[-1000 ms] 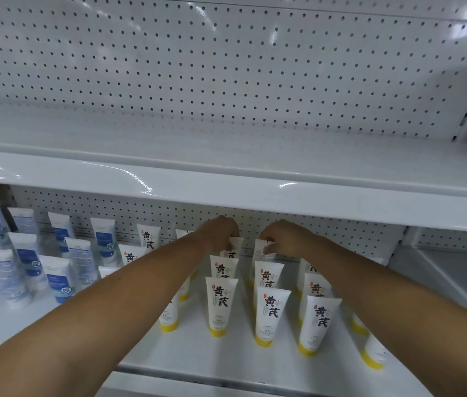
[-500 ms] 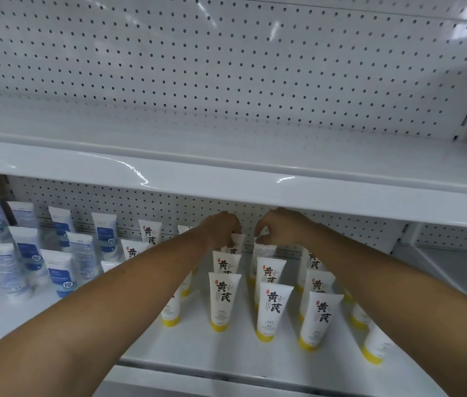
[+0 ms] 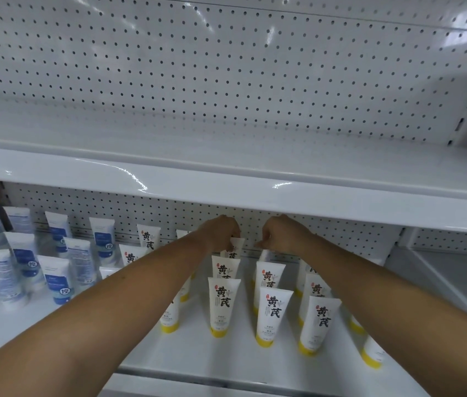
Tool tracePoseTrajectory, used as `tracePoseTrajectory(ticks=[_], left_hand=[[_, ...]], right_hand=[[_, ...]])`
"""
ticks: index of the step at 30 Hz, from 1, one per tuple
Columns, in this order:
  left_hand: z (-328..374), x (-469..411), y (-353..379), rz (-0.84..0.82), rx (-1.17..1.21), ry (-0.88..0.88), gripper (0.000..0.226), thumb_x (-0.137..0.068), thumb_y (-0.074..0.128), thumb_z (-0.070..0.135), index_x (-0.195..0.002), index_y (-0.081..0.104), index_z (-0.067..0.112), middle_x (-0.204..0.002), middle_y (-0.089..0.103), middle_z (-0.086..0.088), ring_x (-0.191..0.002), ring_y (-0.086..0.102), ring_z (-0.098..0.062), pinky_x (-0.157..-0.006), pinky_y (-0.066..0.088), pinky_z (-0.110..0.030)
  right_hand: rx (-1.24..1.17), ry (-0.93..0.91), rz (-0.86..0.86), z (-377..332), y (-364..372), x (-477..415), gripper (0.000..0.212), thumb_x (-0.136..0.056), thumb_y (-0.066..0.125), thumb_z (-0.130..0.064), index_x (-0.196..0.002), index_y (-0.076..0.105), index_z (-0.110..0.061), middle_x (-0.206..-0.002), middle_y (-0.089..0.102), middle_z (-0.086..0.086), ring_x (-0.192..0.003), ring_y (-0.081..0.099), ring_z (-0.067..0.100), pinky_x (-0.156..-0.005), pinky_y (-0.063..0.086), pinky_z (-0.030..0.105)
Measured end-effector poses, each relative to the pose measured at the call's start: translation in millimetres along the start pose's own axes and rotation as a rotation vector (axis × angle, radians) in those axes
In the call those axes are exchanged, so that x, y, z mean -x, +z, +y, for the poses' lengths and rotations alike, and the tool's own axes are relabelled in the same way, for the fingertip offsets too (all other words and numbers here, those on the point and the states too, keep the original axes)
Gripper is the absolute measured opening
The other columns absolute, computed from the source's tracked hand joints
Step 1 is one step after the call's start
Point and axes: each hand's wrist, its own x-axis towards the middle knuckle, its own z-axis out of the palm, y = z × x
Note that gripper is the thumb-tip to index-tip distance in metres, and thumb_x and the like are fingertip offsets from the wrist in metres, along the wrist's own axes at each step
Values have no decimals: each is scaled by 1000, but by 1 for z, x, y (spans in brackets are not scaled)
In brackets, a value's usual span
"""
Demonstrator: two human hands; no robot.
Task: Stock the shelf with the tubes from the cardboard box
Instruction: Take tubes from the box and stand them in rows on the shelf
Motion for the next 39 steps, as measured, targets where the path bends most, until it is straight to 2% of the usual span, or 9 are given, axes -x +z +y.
tracePoseTrajectory(ticks=[4, 7, 8, 11, 16, 23, 30, 34, 39], left_hand=[[-1, 0, -1, -4, -3, 37, 26, -78, 79, 12, -104, 75, 15, -112, 70, -3, -103, 65, -21, -85, 53, -33], [-1, 0, -2, -7, -3, 53, 27, -78, 79, 12, -104, 75, 15, -111, 70, -2, -103, 64, -21, -84, 53, -31], [-2, 0, -3, -10, 1, 52, 27, -78, 80, 12, -105, 75, 14, -111, 70, -2, -103, 64, -20, -84, 53, -31], [-3, 0, -3, -17, 14, 51, 27, -78, 80, 13, -104, 75, 14, -110, 70, -3, -102, 65, -21, -84, 53, -30], [-4, -1, -2, -14, 17, 52, 28, -78, 80, 14, -105, 74, 14, -111, 70, -4, -102, 64, -21, -86, 53, -31], [-5, 0, -2, -15, 26, 54, 25, -78, 80, 13, -102, 75, 13, -108, 71, -4, -100, 65, -20, -81, 51, -27], [-3, 1, -3, -30, -8, 62, 26, -79, 79, 15, -104, 76, 16, -111, 71, -3, -105, 63, -20, -87, 54, -34], [-2, 0, -4, -41, -11, 49, 29, -79, 79, 16, -107, 75, 15, -113, 70, -3, -104, 64, -20, -84, 51, -28], [-2, 1, -6, -52, -8, 51, 31, -79, 80, 17, -109, 74, 15, -111, 70, -2, -103, 64, -19, -82, 50, -27]], right_hand=[[12, -20, -2, 7, 5, -1, 10, -81, 70, -19, -88, 73, -12, -96, 69, 5, -87, 65, 20, -79, 56, 34], [-65, -61, 63, 15, 9, 3, 28, -81, 74, -18, -107, 64, -19, -96, 58, 0, -86, 57, 18, -64, 43, 25], [-88, -62, 76, 16, 10, 4, 39, -80, 76, -20, -116, 61, -21, -97, 56, 0, -88, 56, 19, -65, 42, 25], [-113, -25, 58, 20, 11, 2, 57, -79, 79, -21, -132, 57, -17, -115, 60, 3, -102, 60, 22, -87, 50, 31], [-58, -58, 7, 22, 10, 2, 29, -79, 78, -18, -108, 74, -16, -108, 71, 3, -93, 65, 17, -87, 55, 37], [-94, -97, -3, 23, 9, 6, 30, -83, 75, -13, -113, 73, -17, -117, 68, 2, -101, 63, 17, -92, 52, 33], [-57, -120, -23, 21, 8, 8, 28, -86, 69, -12, -113, 73, -16, -115, 69, 2, -100, 62, 17, -90, 53, 34], [-22, -131, -37, 18, 5, 9, 26, -87, 67, -11, -111, 74, -15, -115, 69, 2, -100, 62, 17, -89, 53, 33], [-5, -104, -59, 18, 4, 10, 26, -85, 69, -18, -111, 74, -16, -112, 70, 2, -98, 63, 17, -89, 54, 38]])
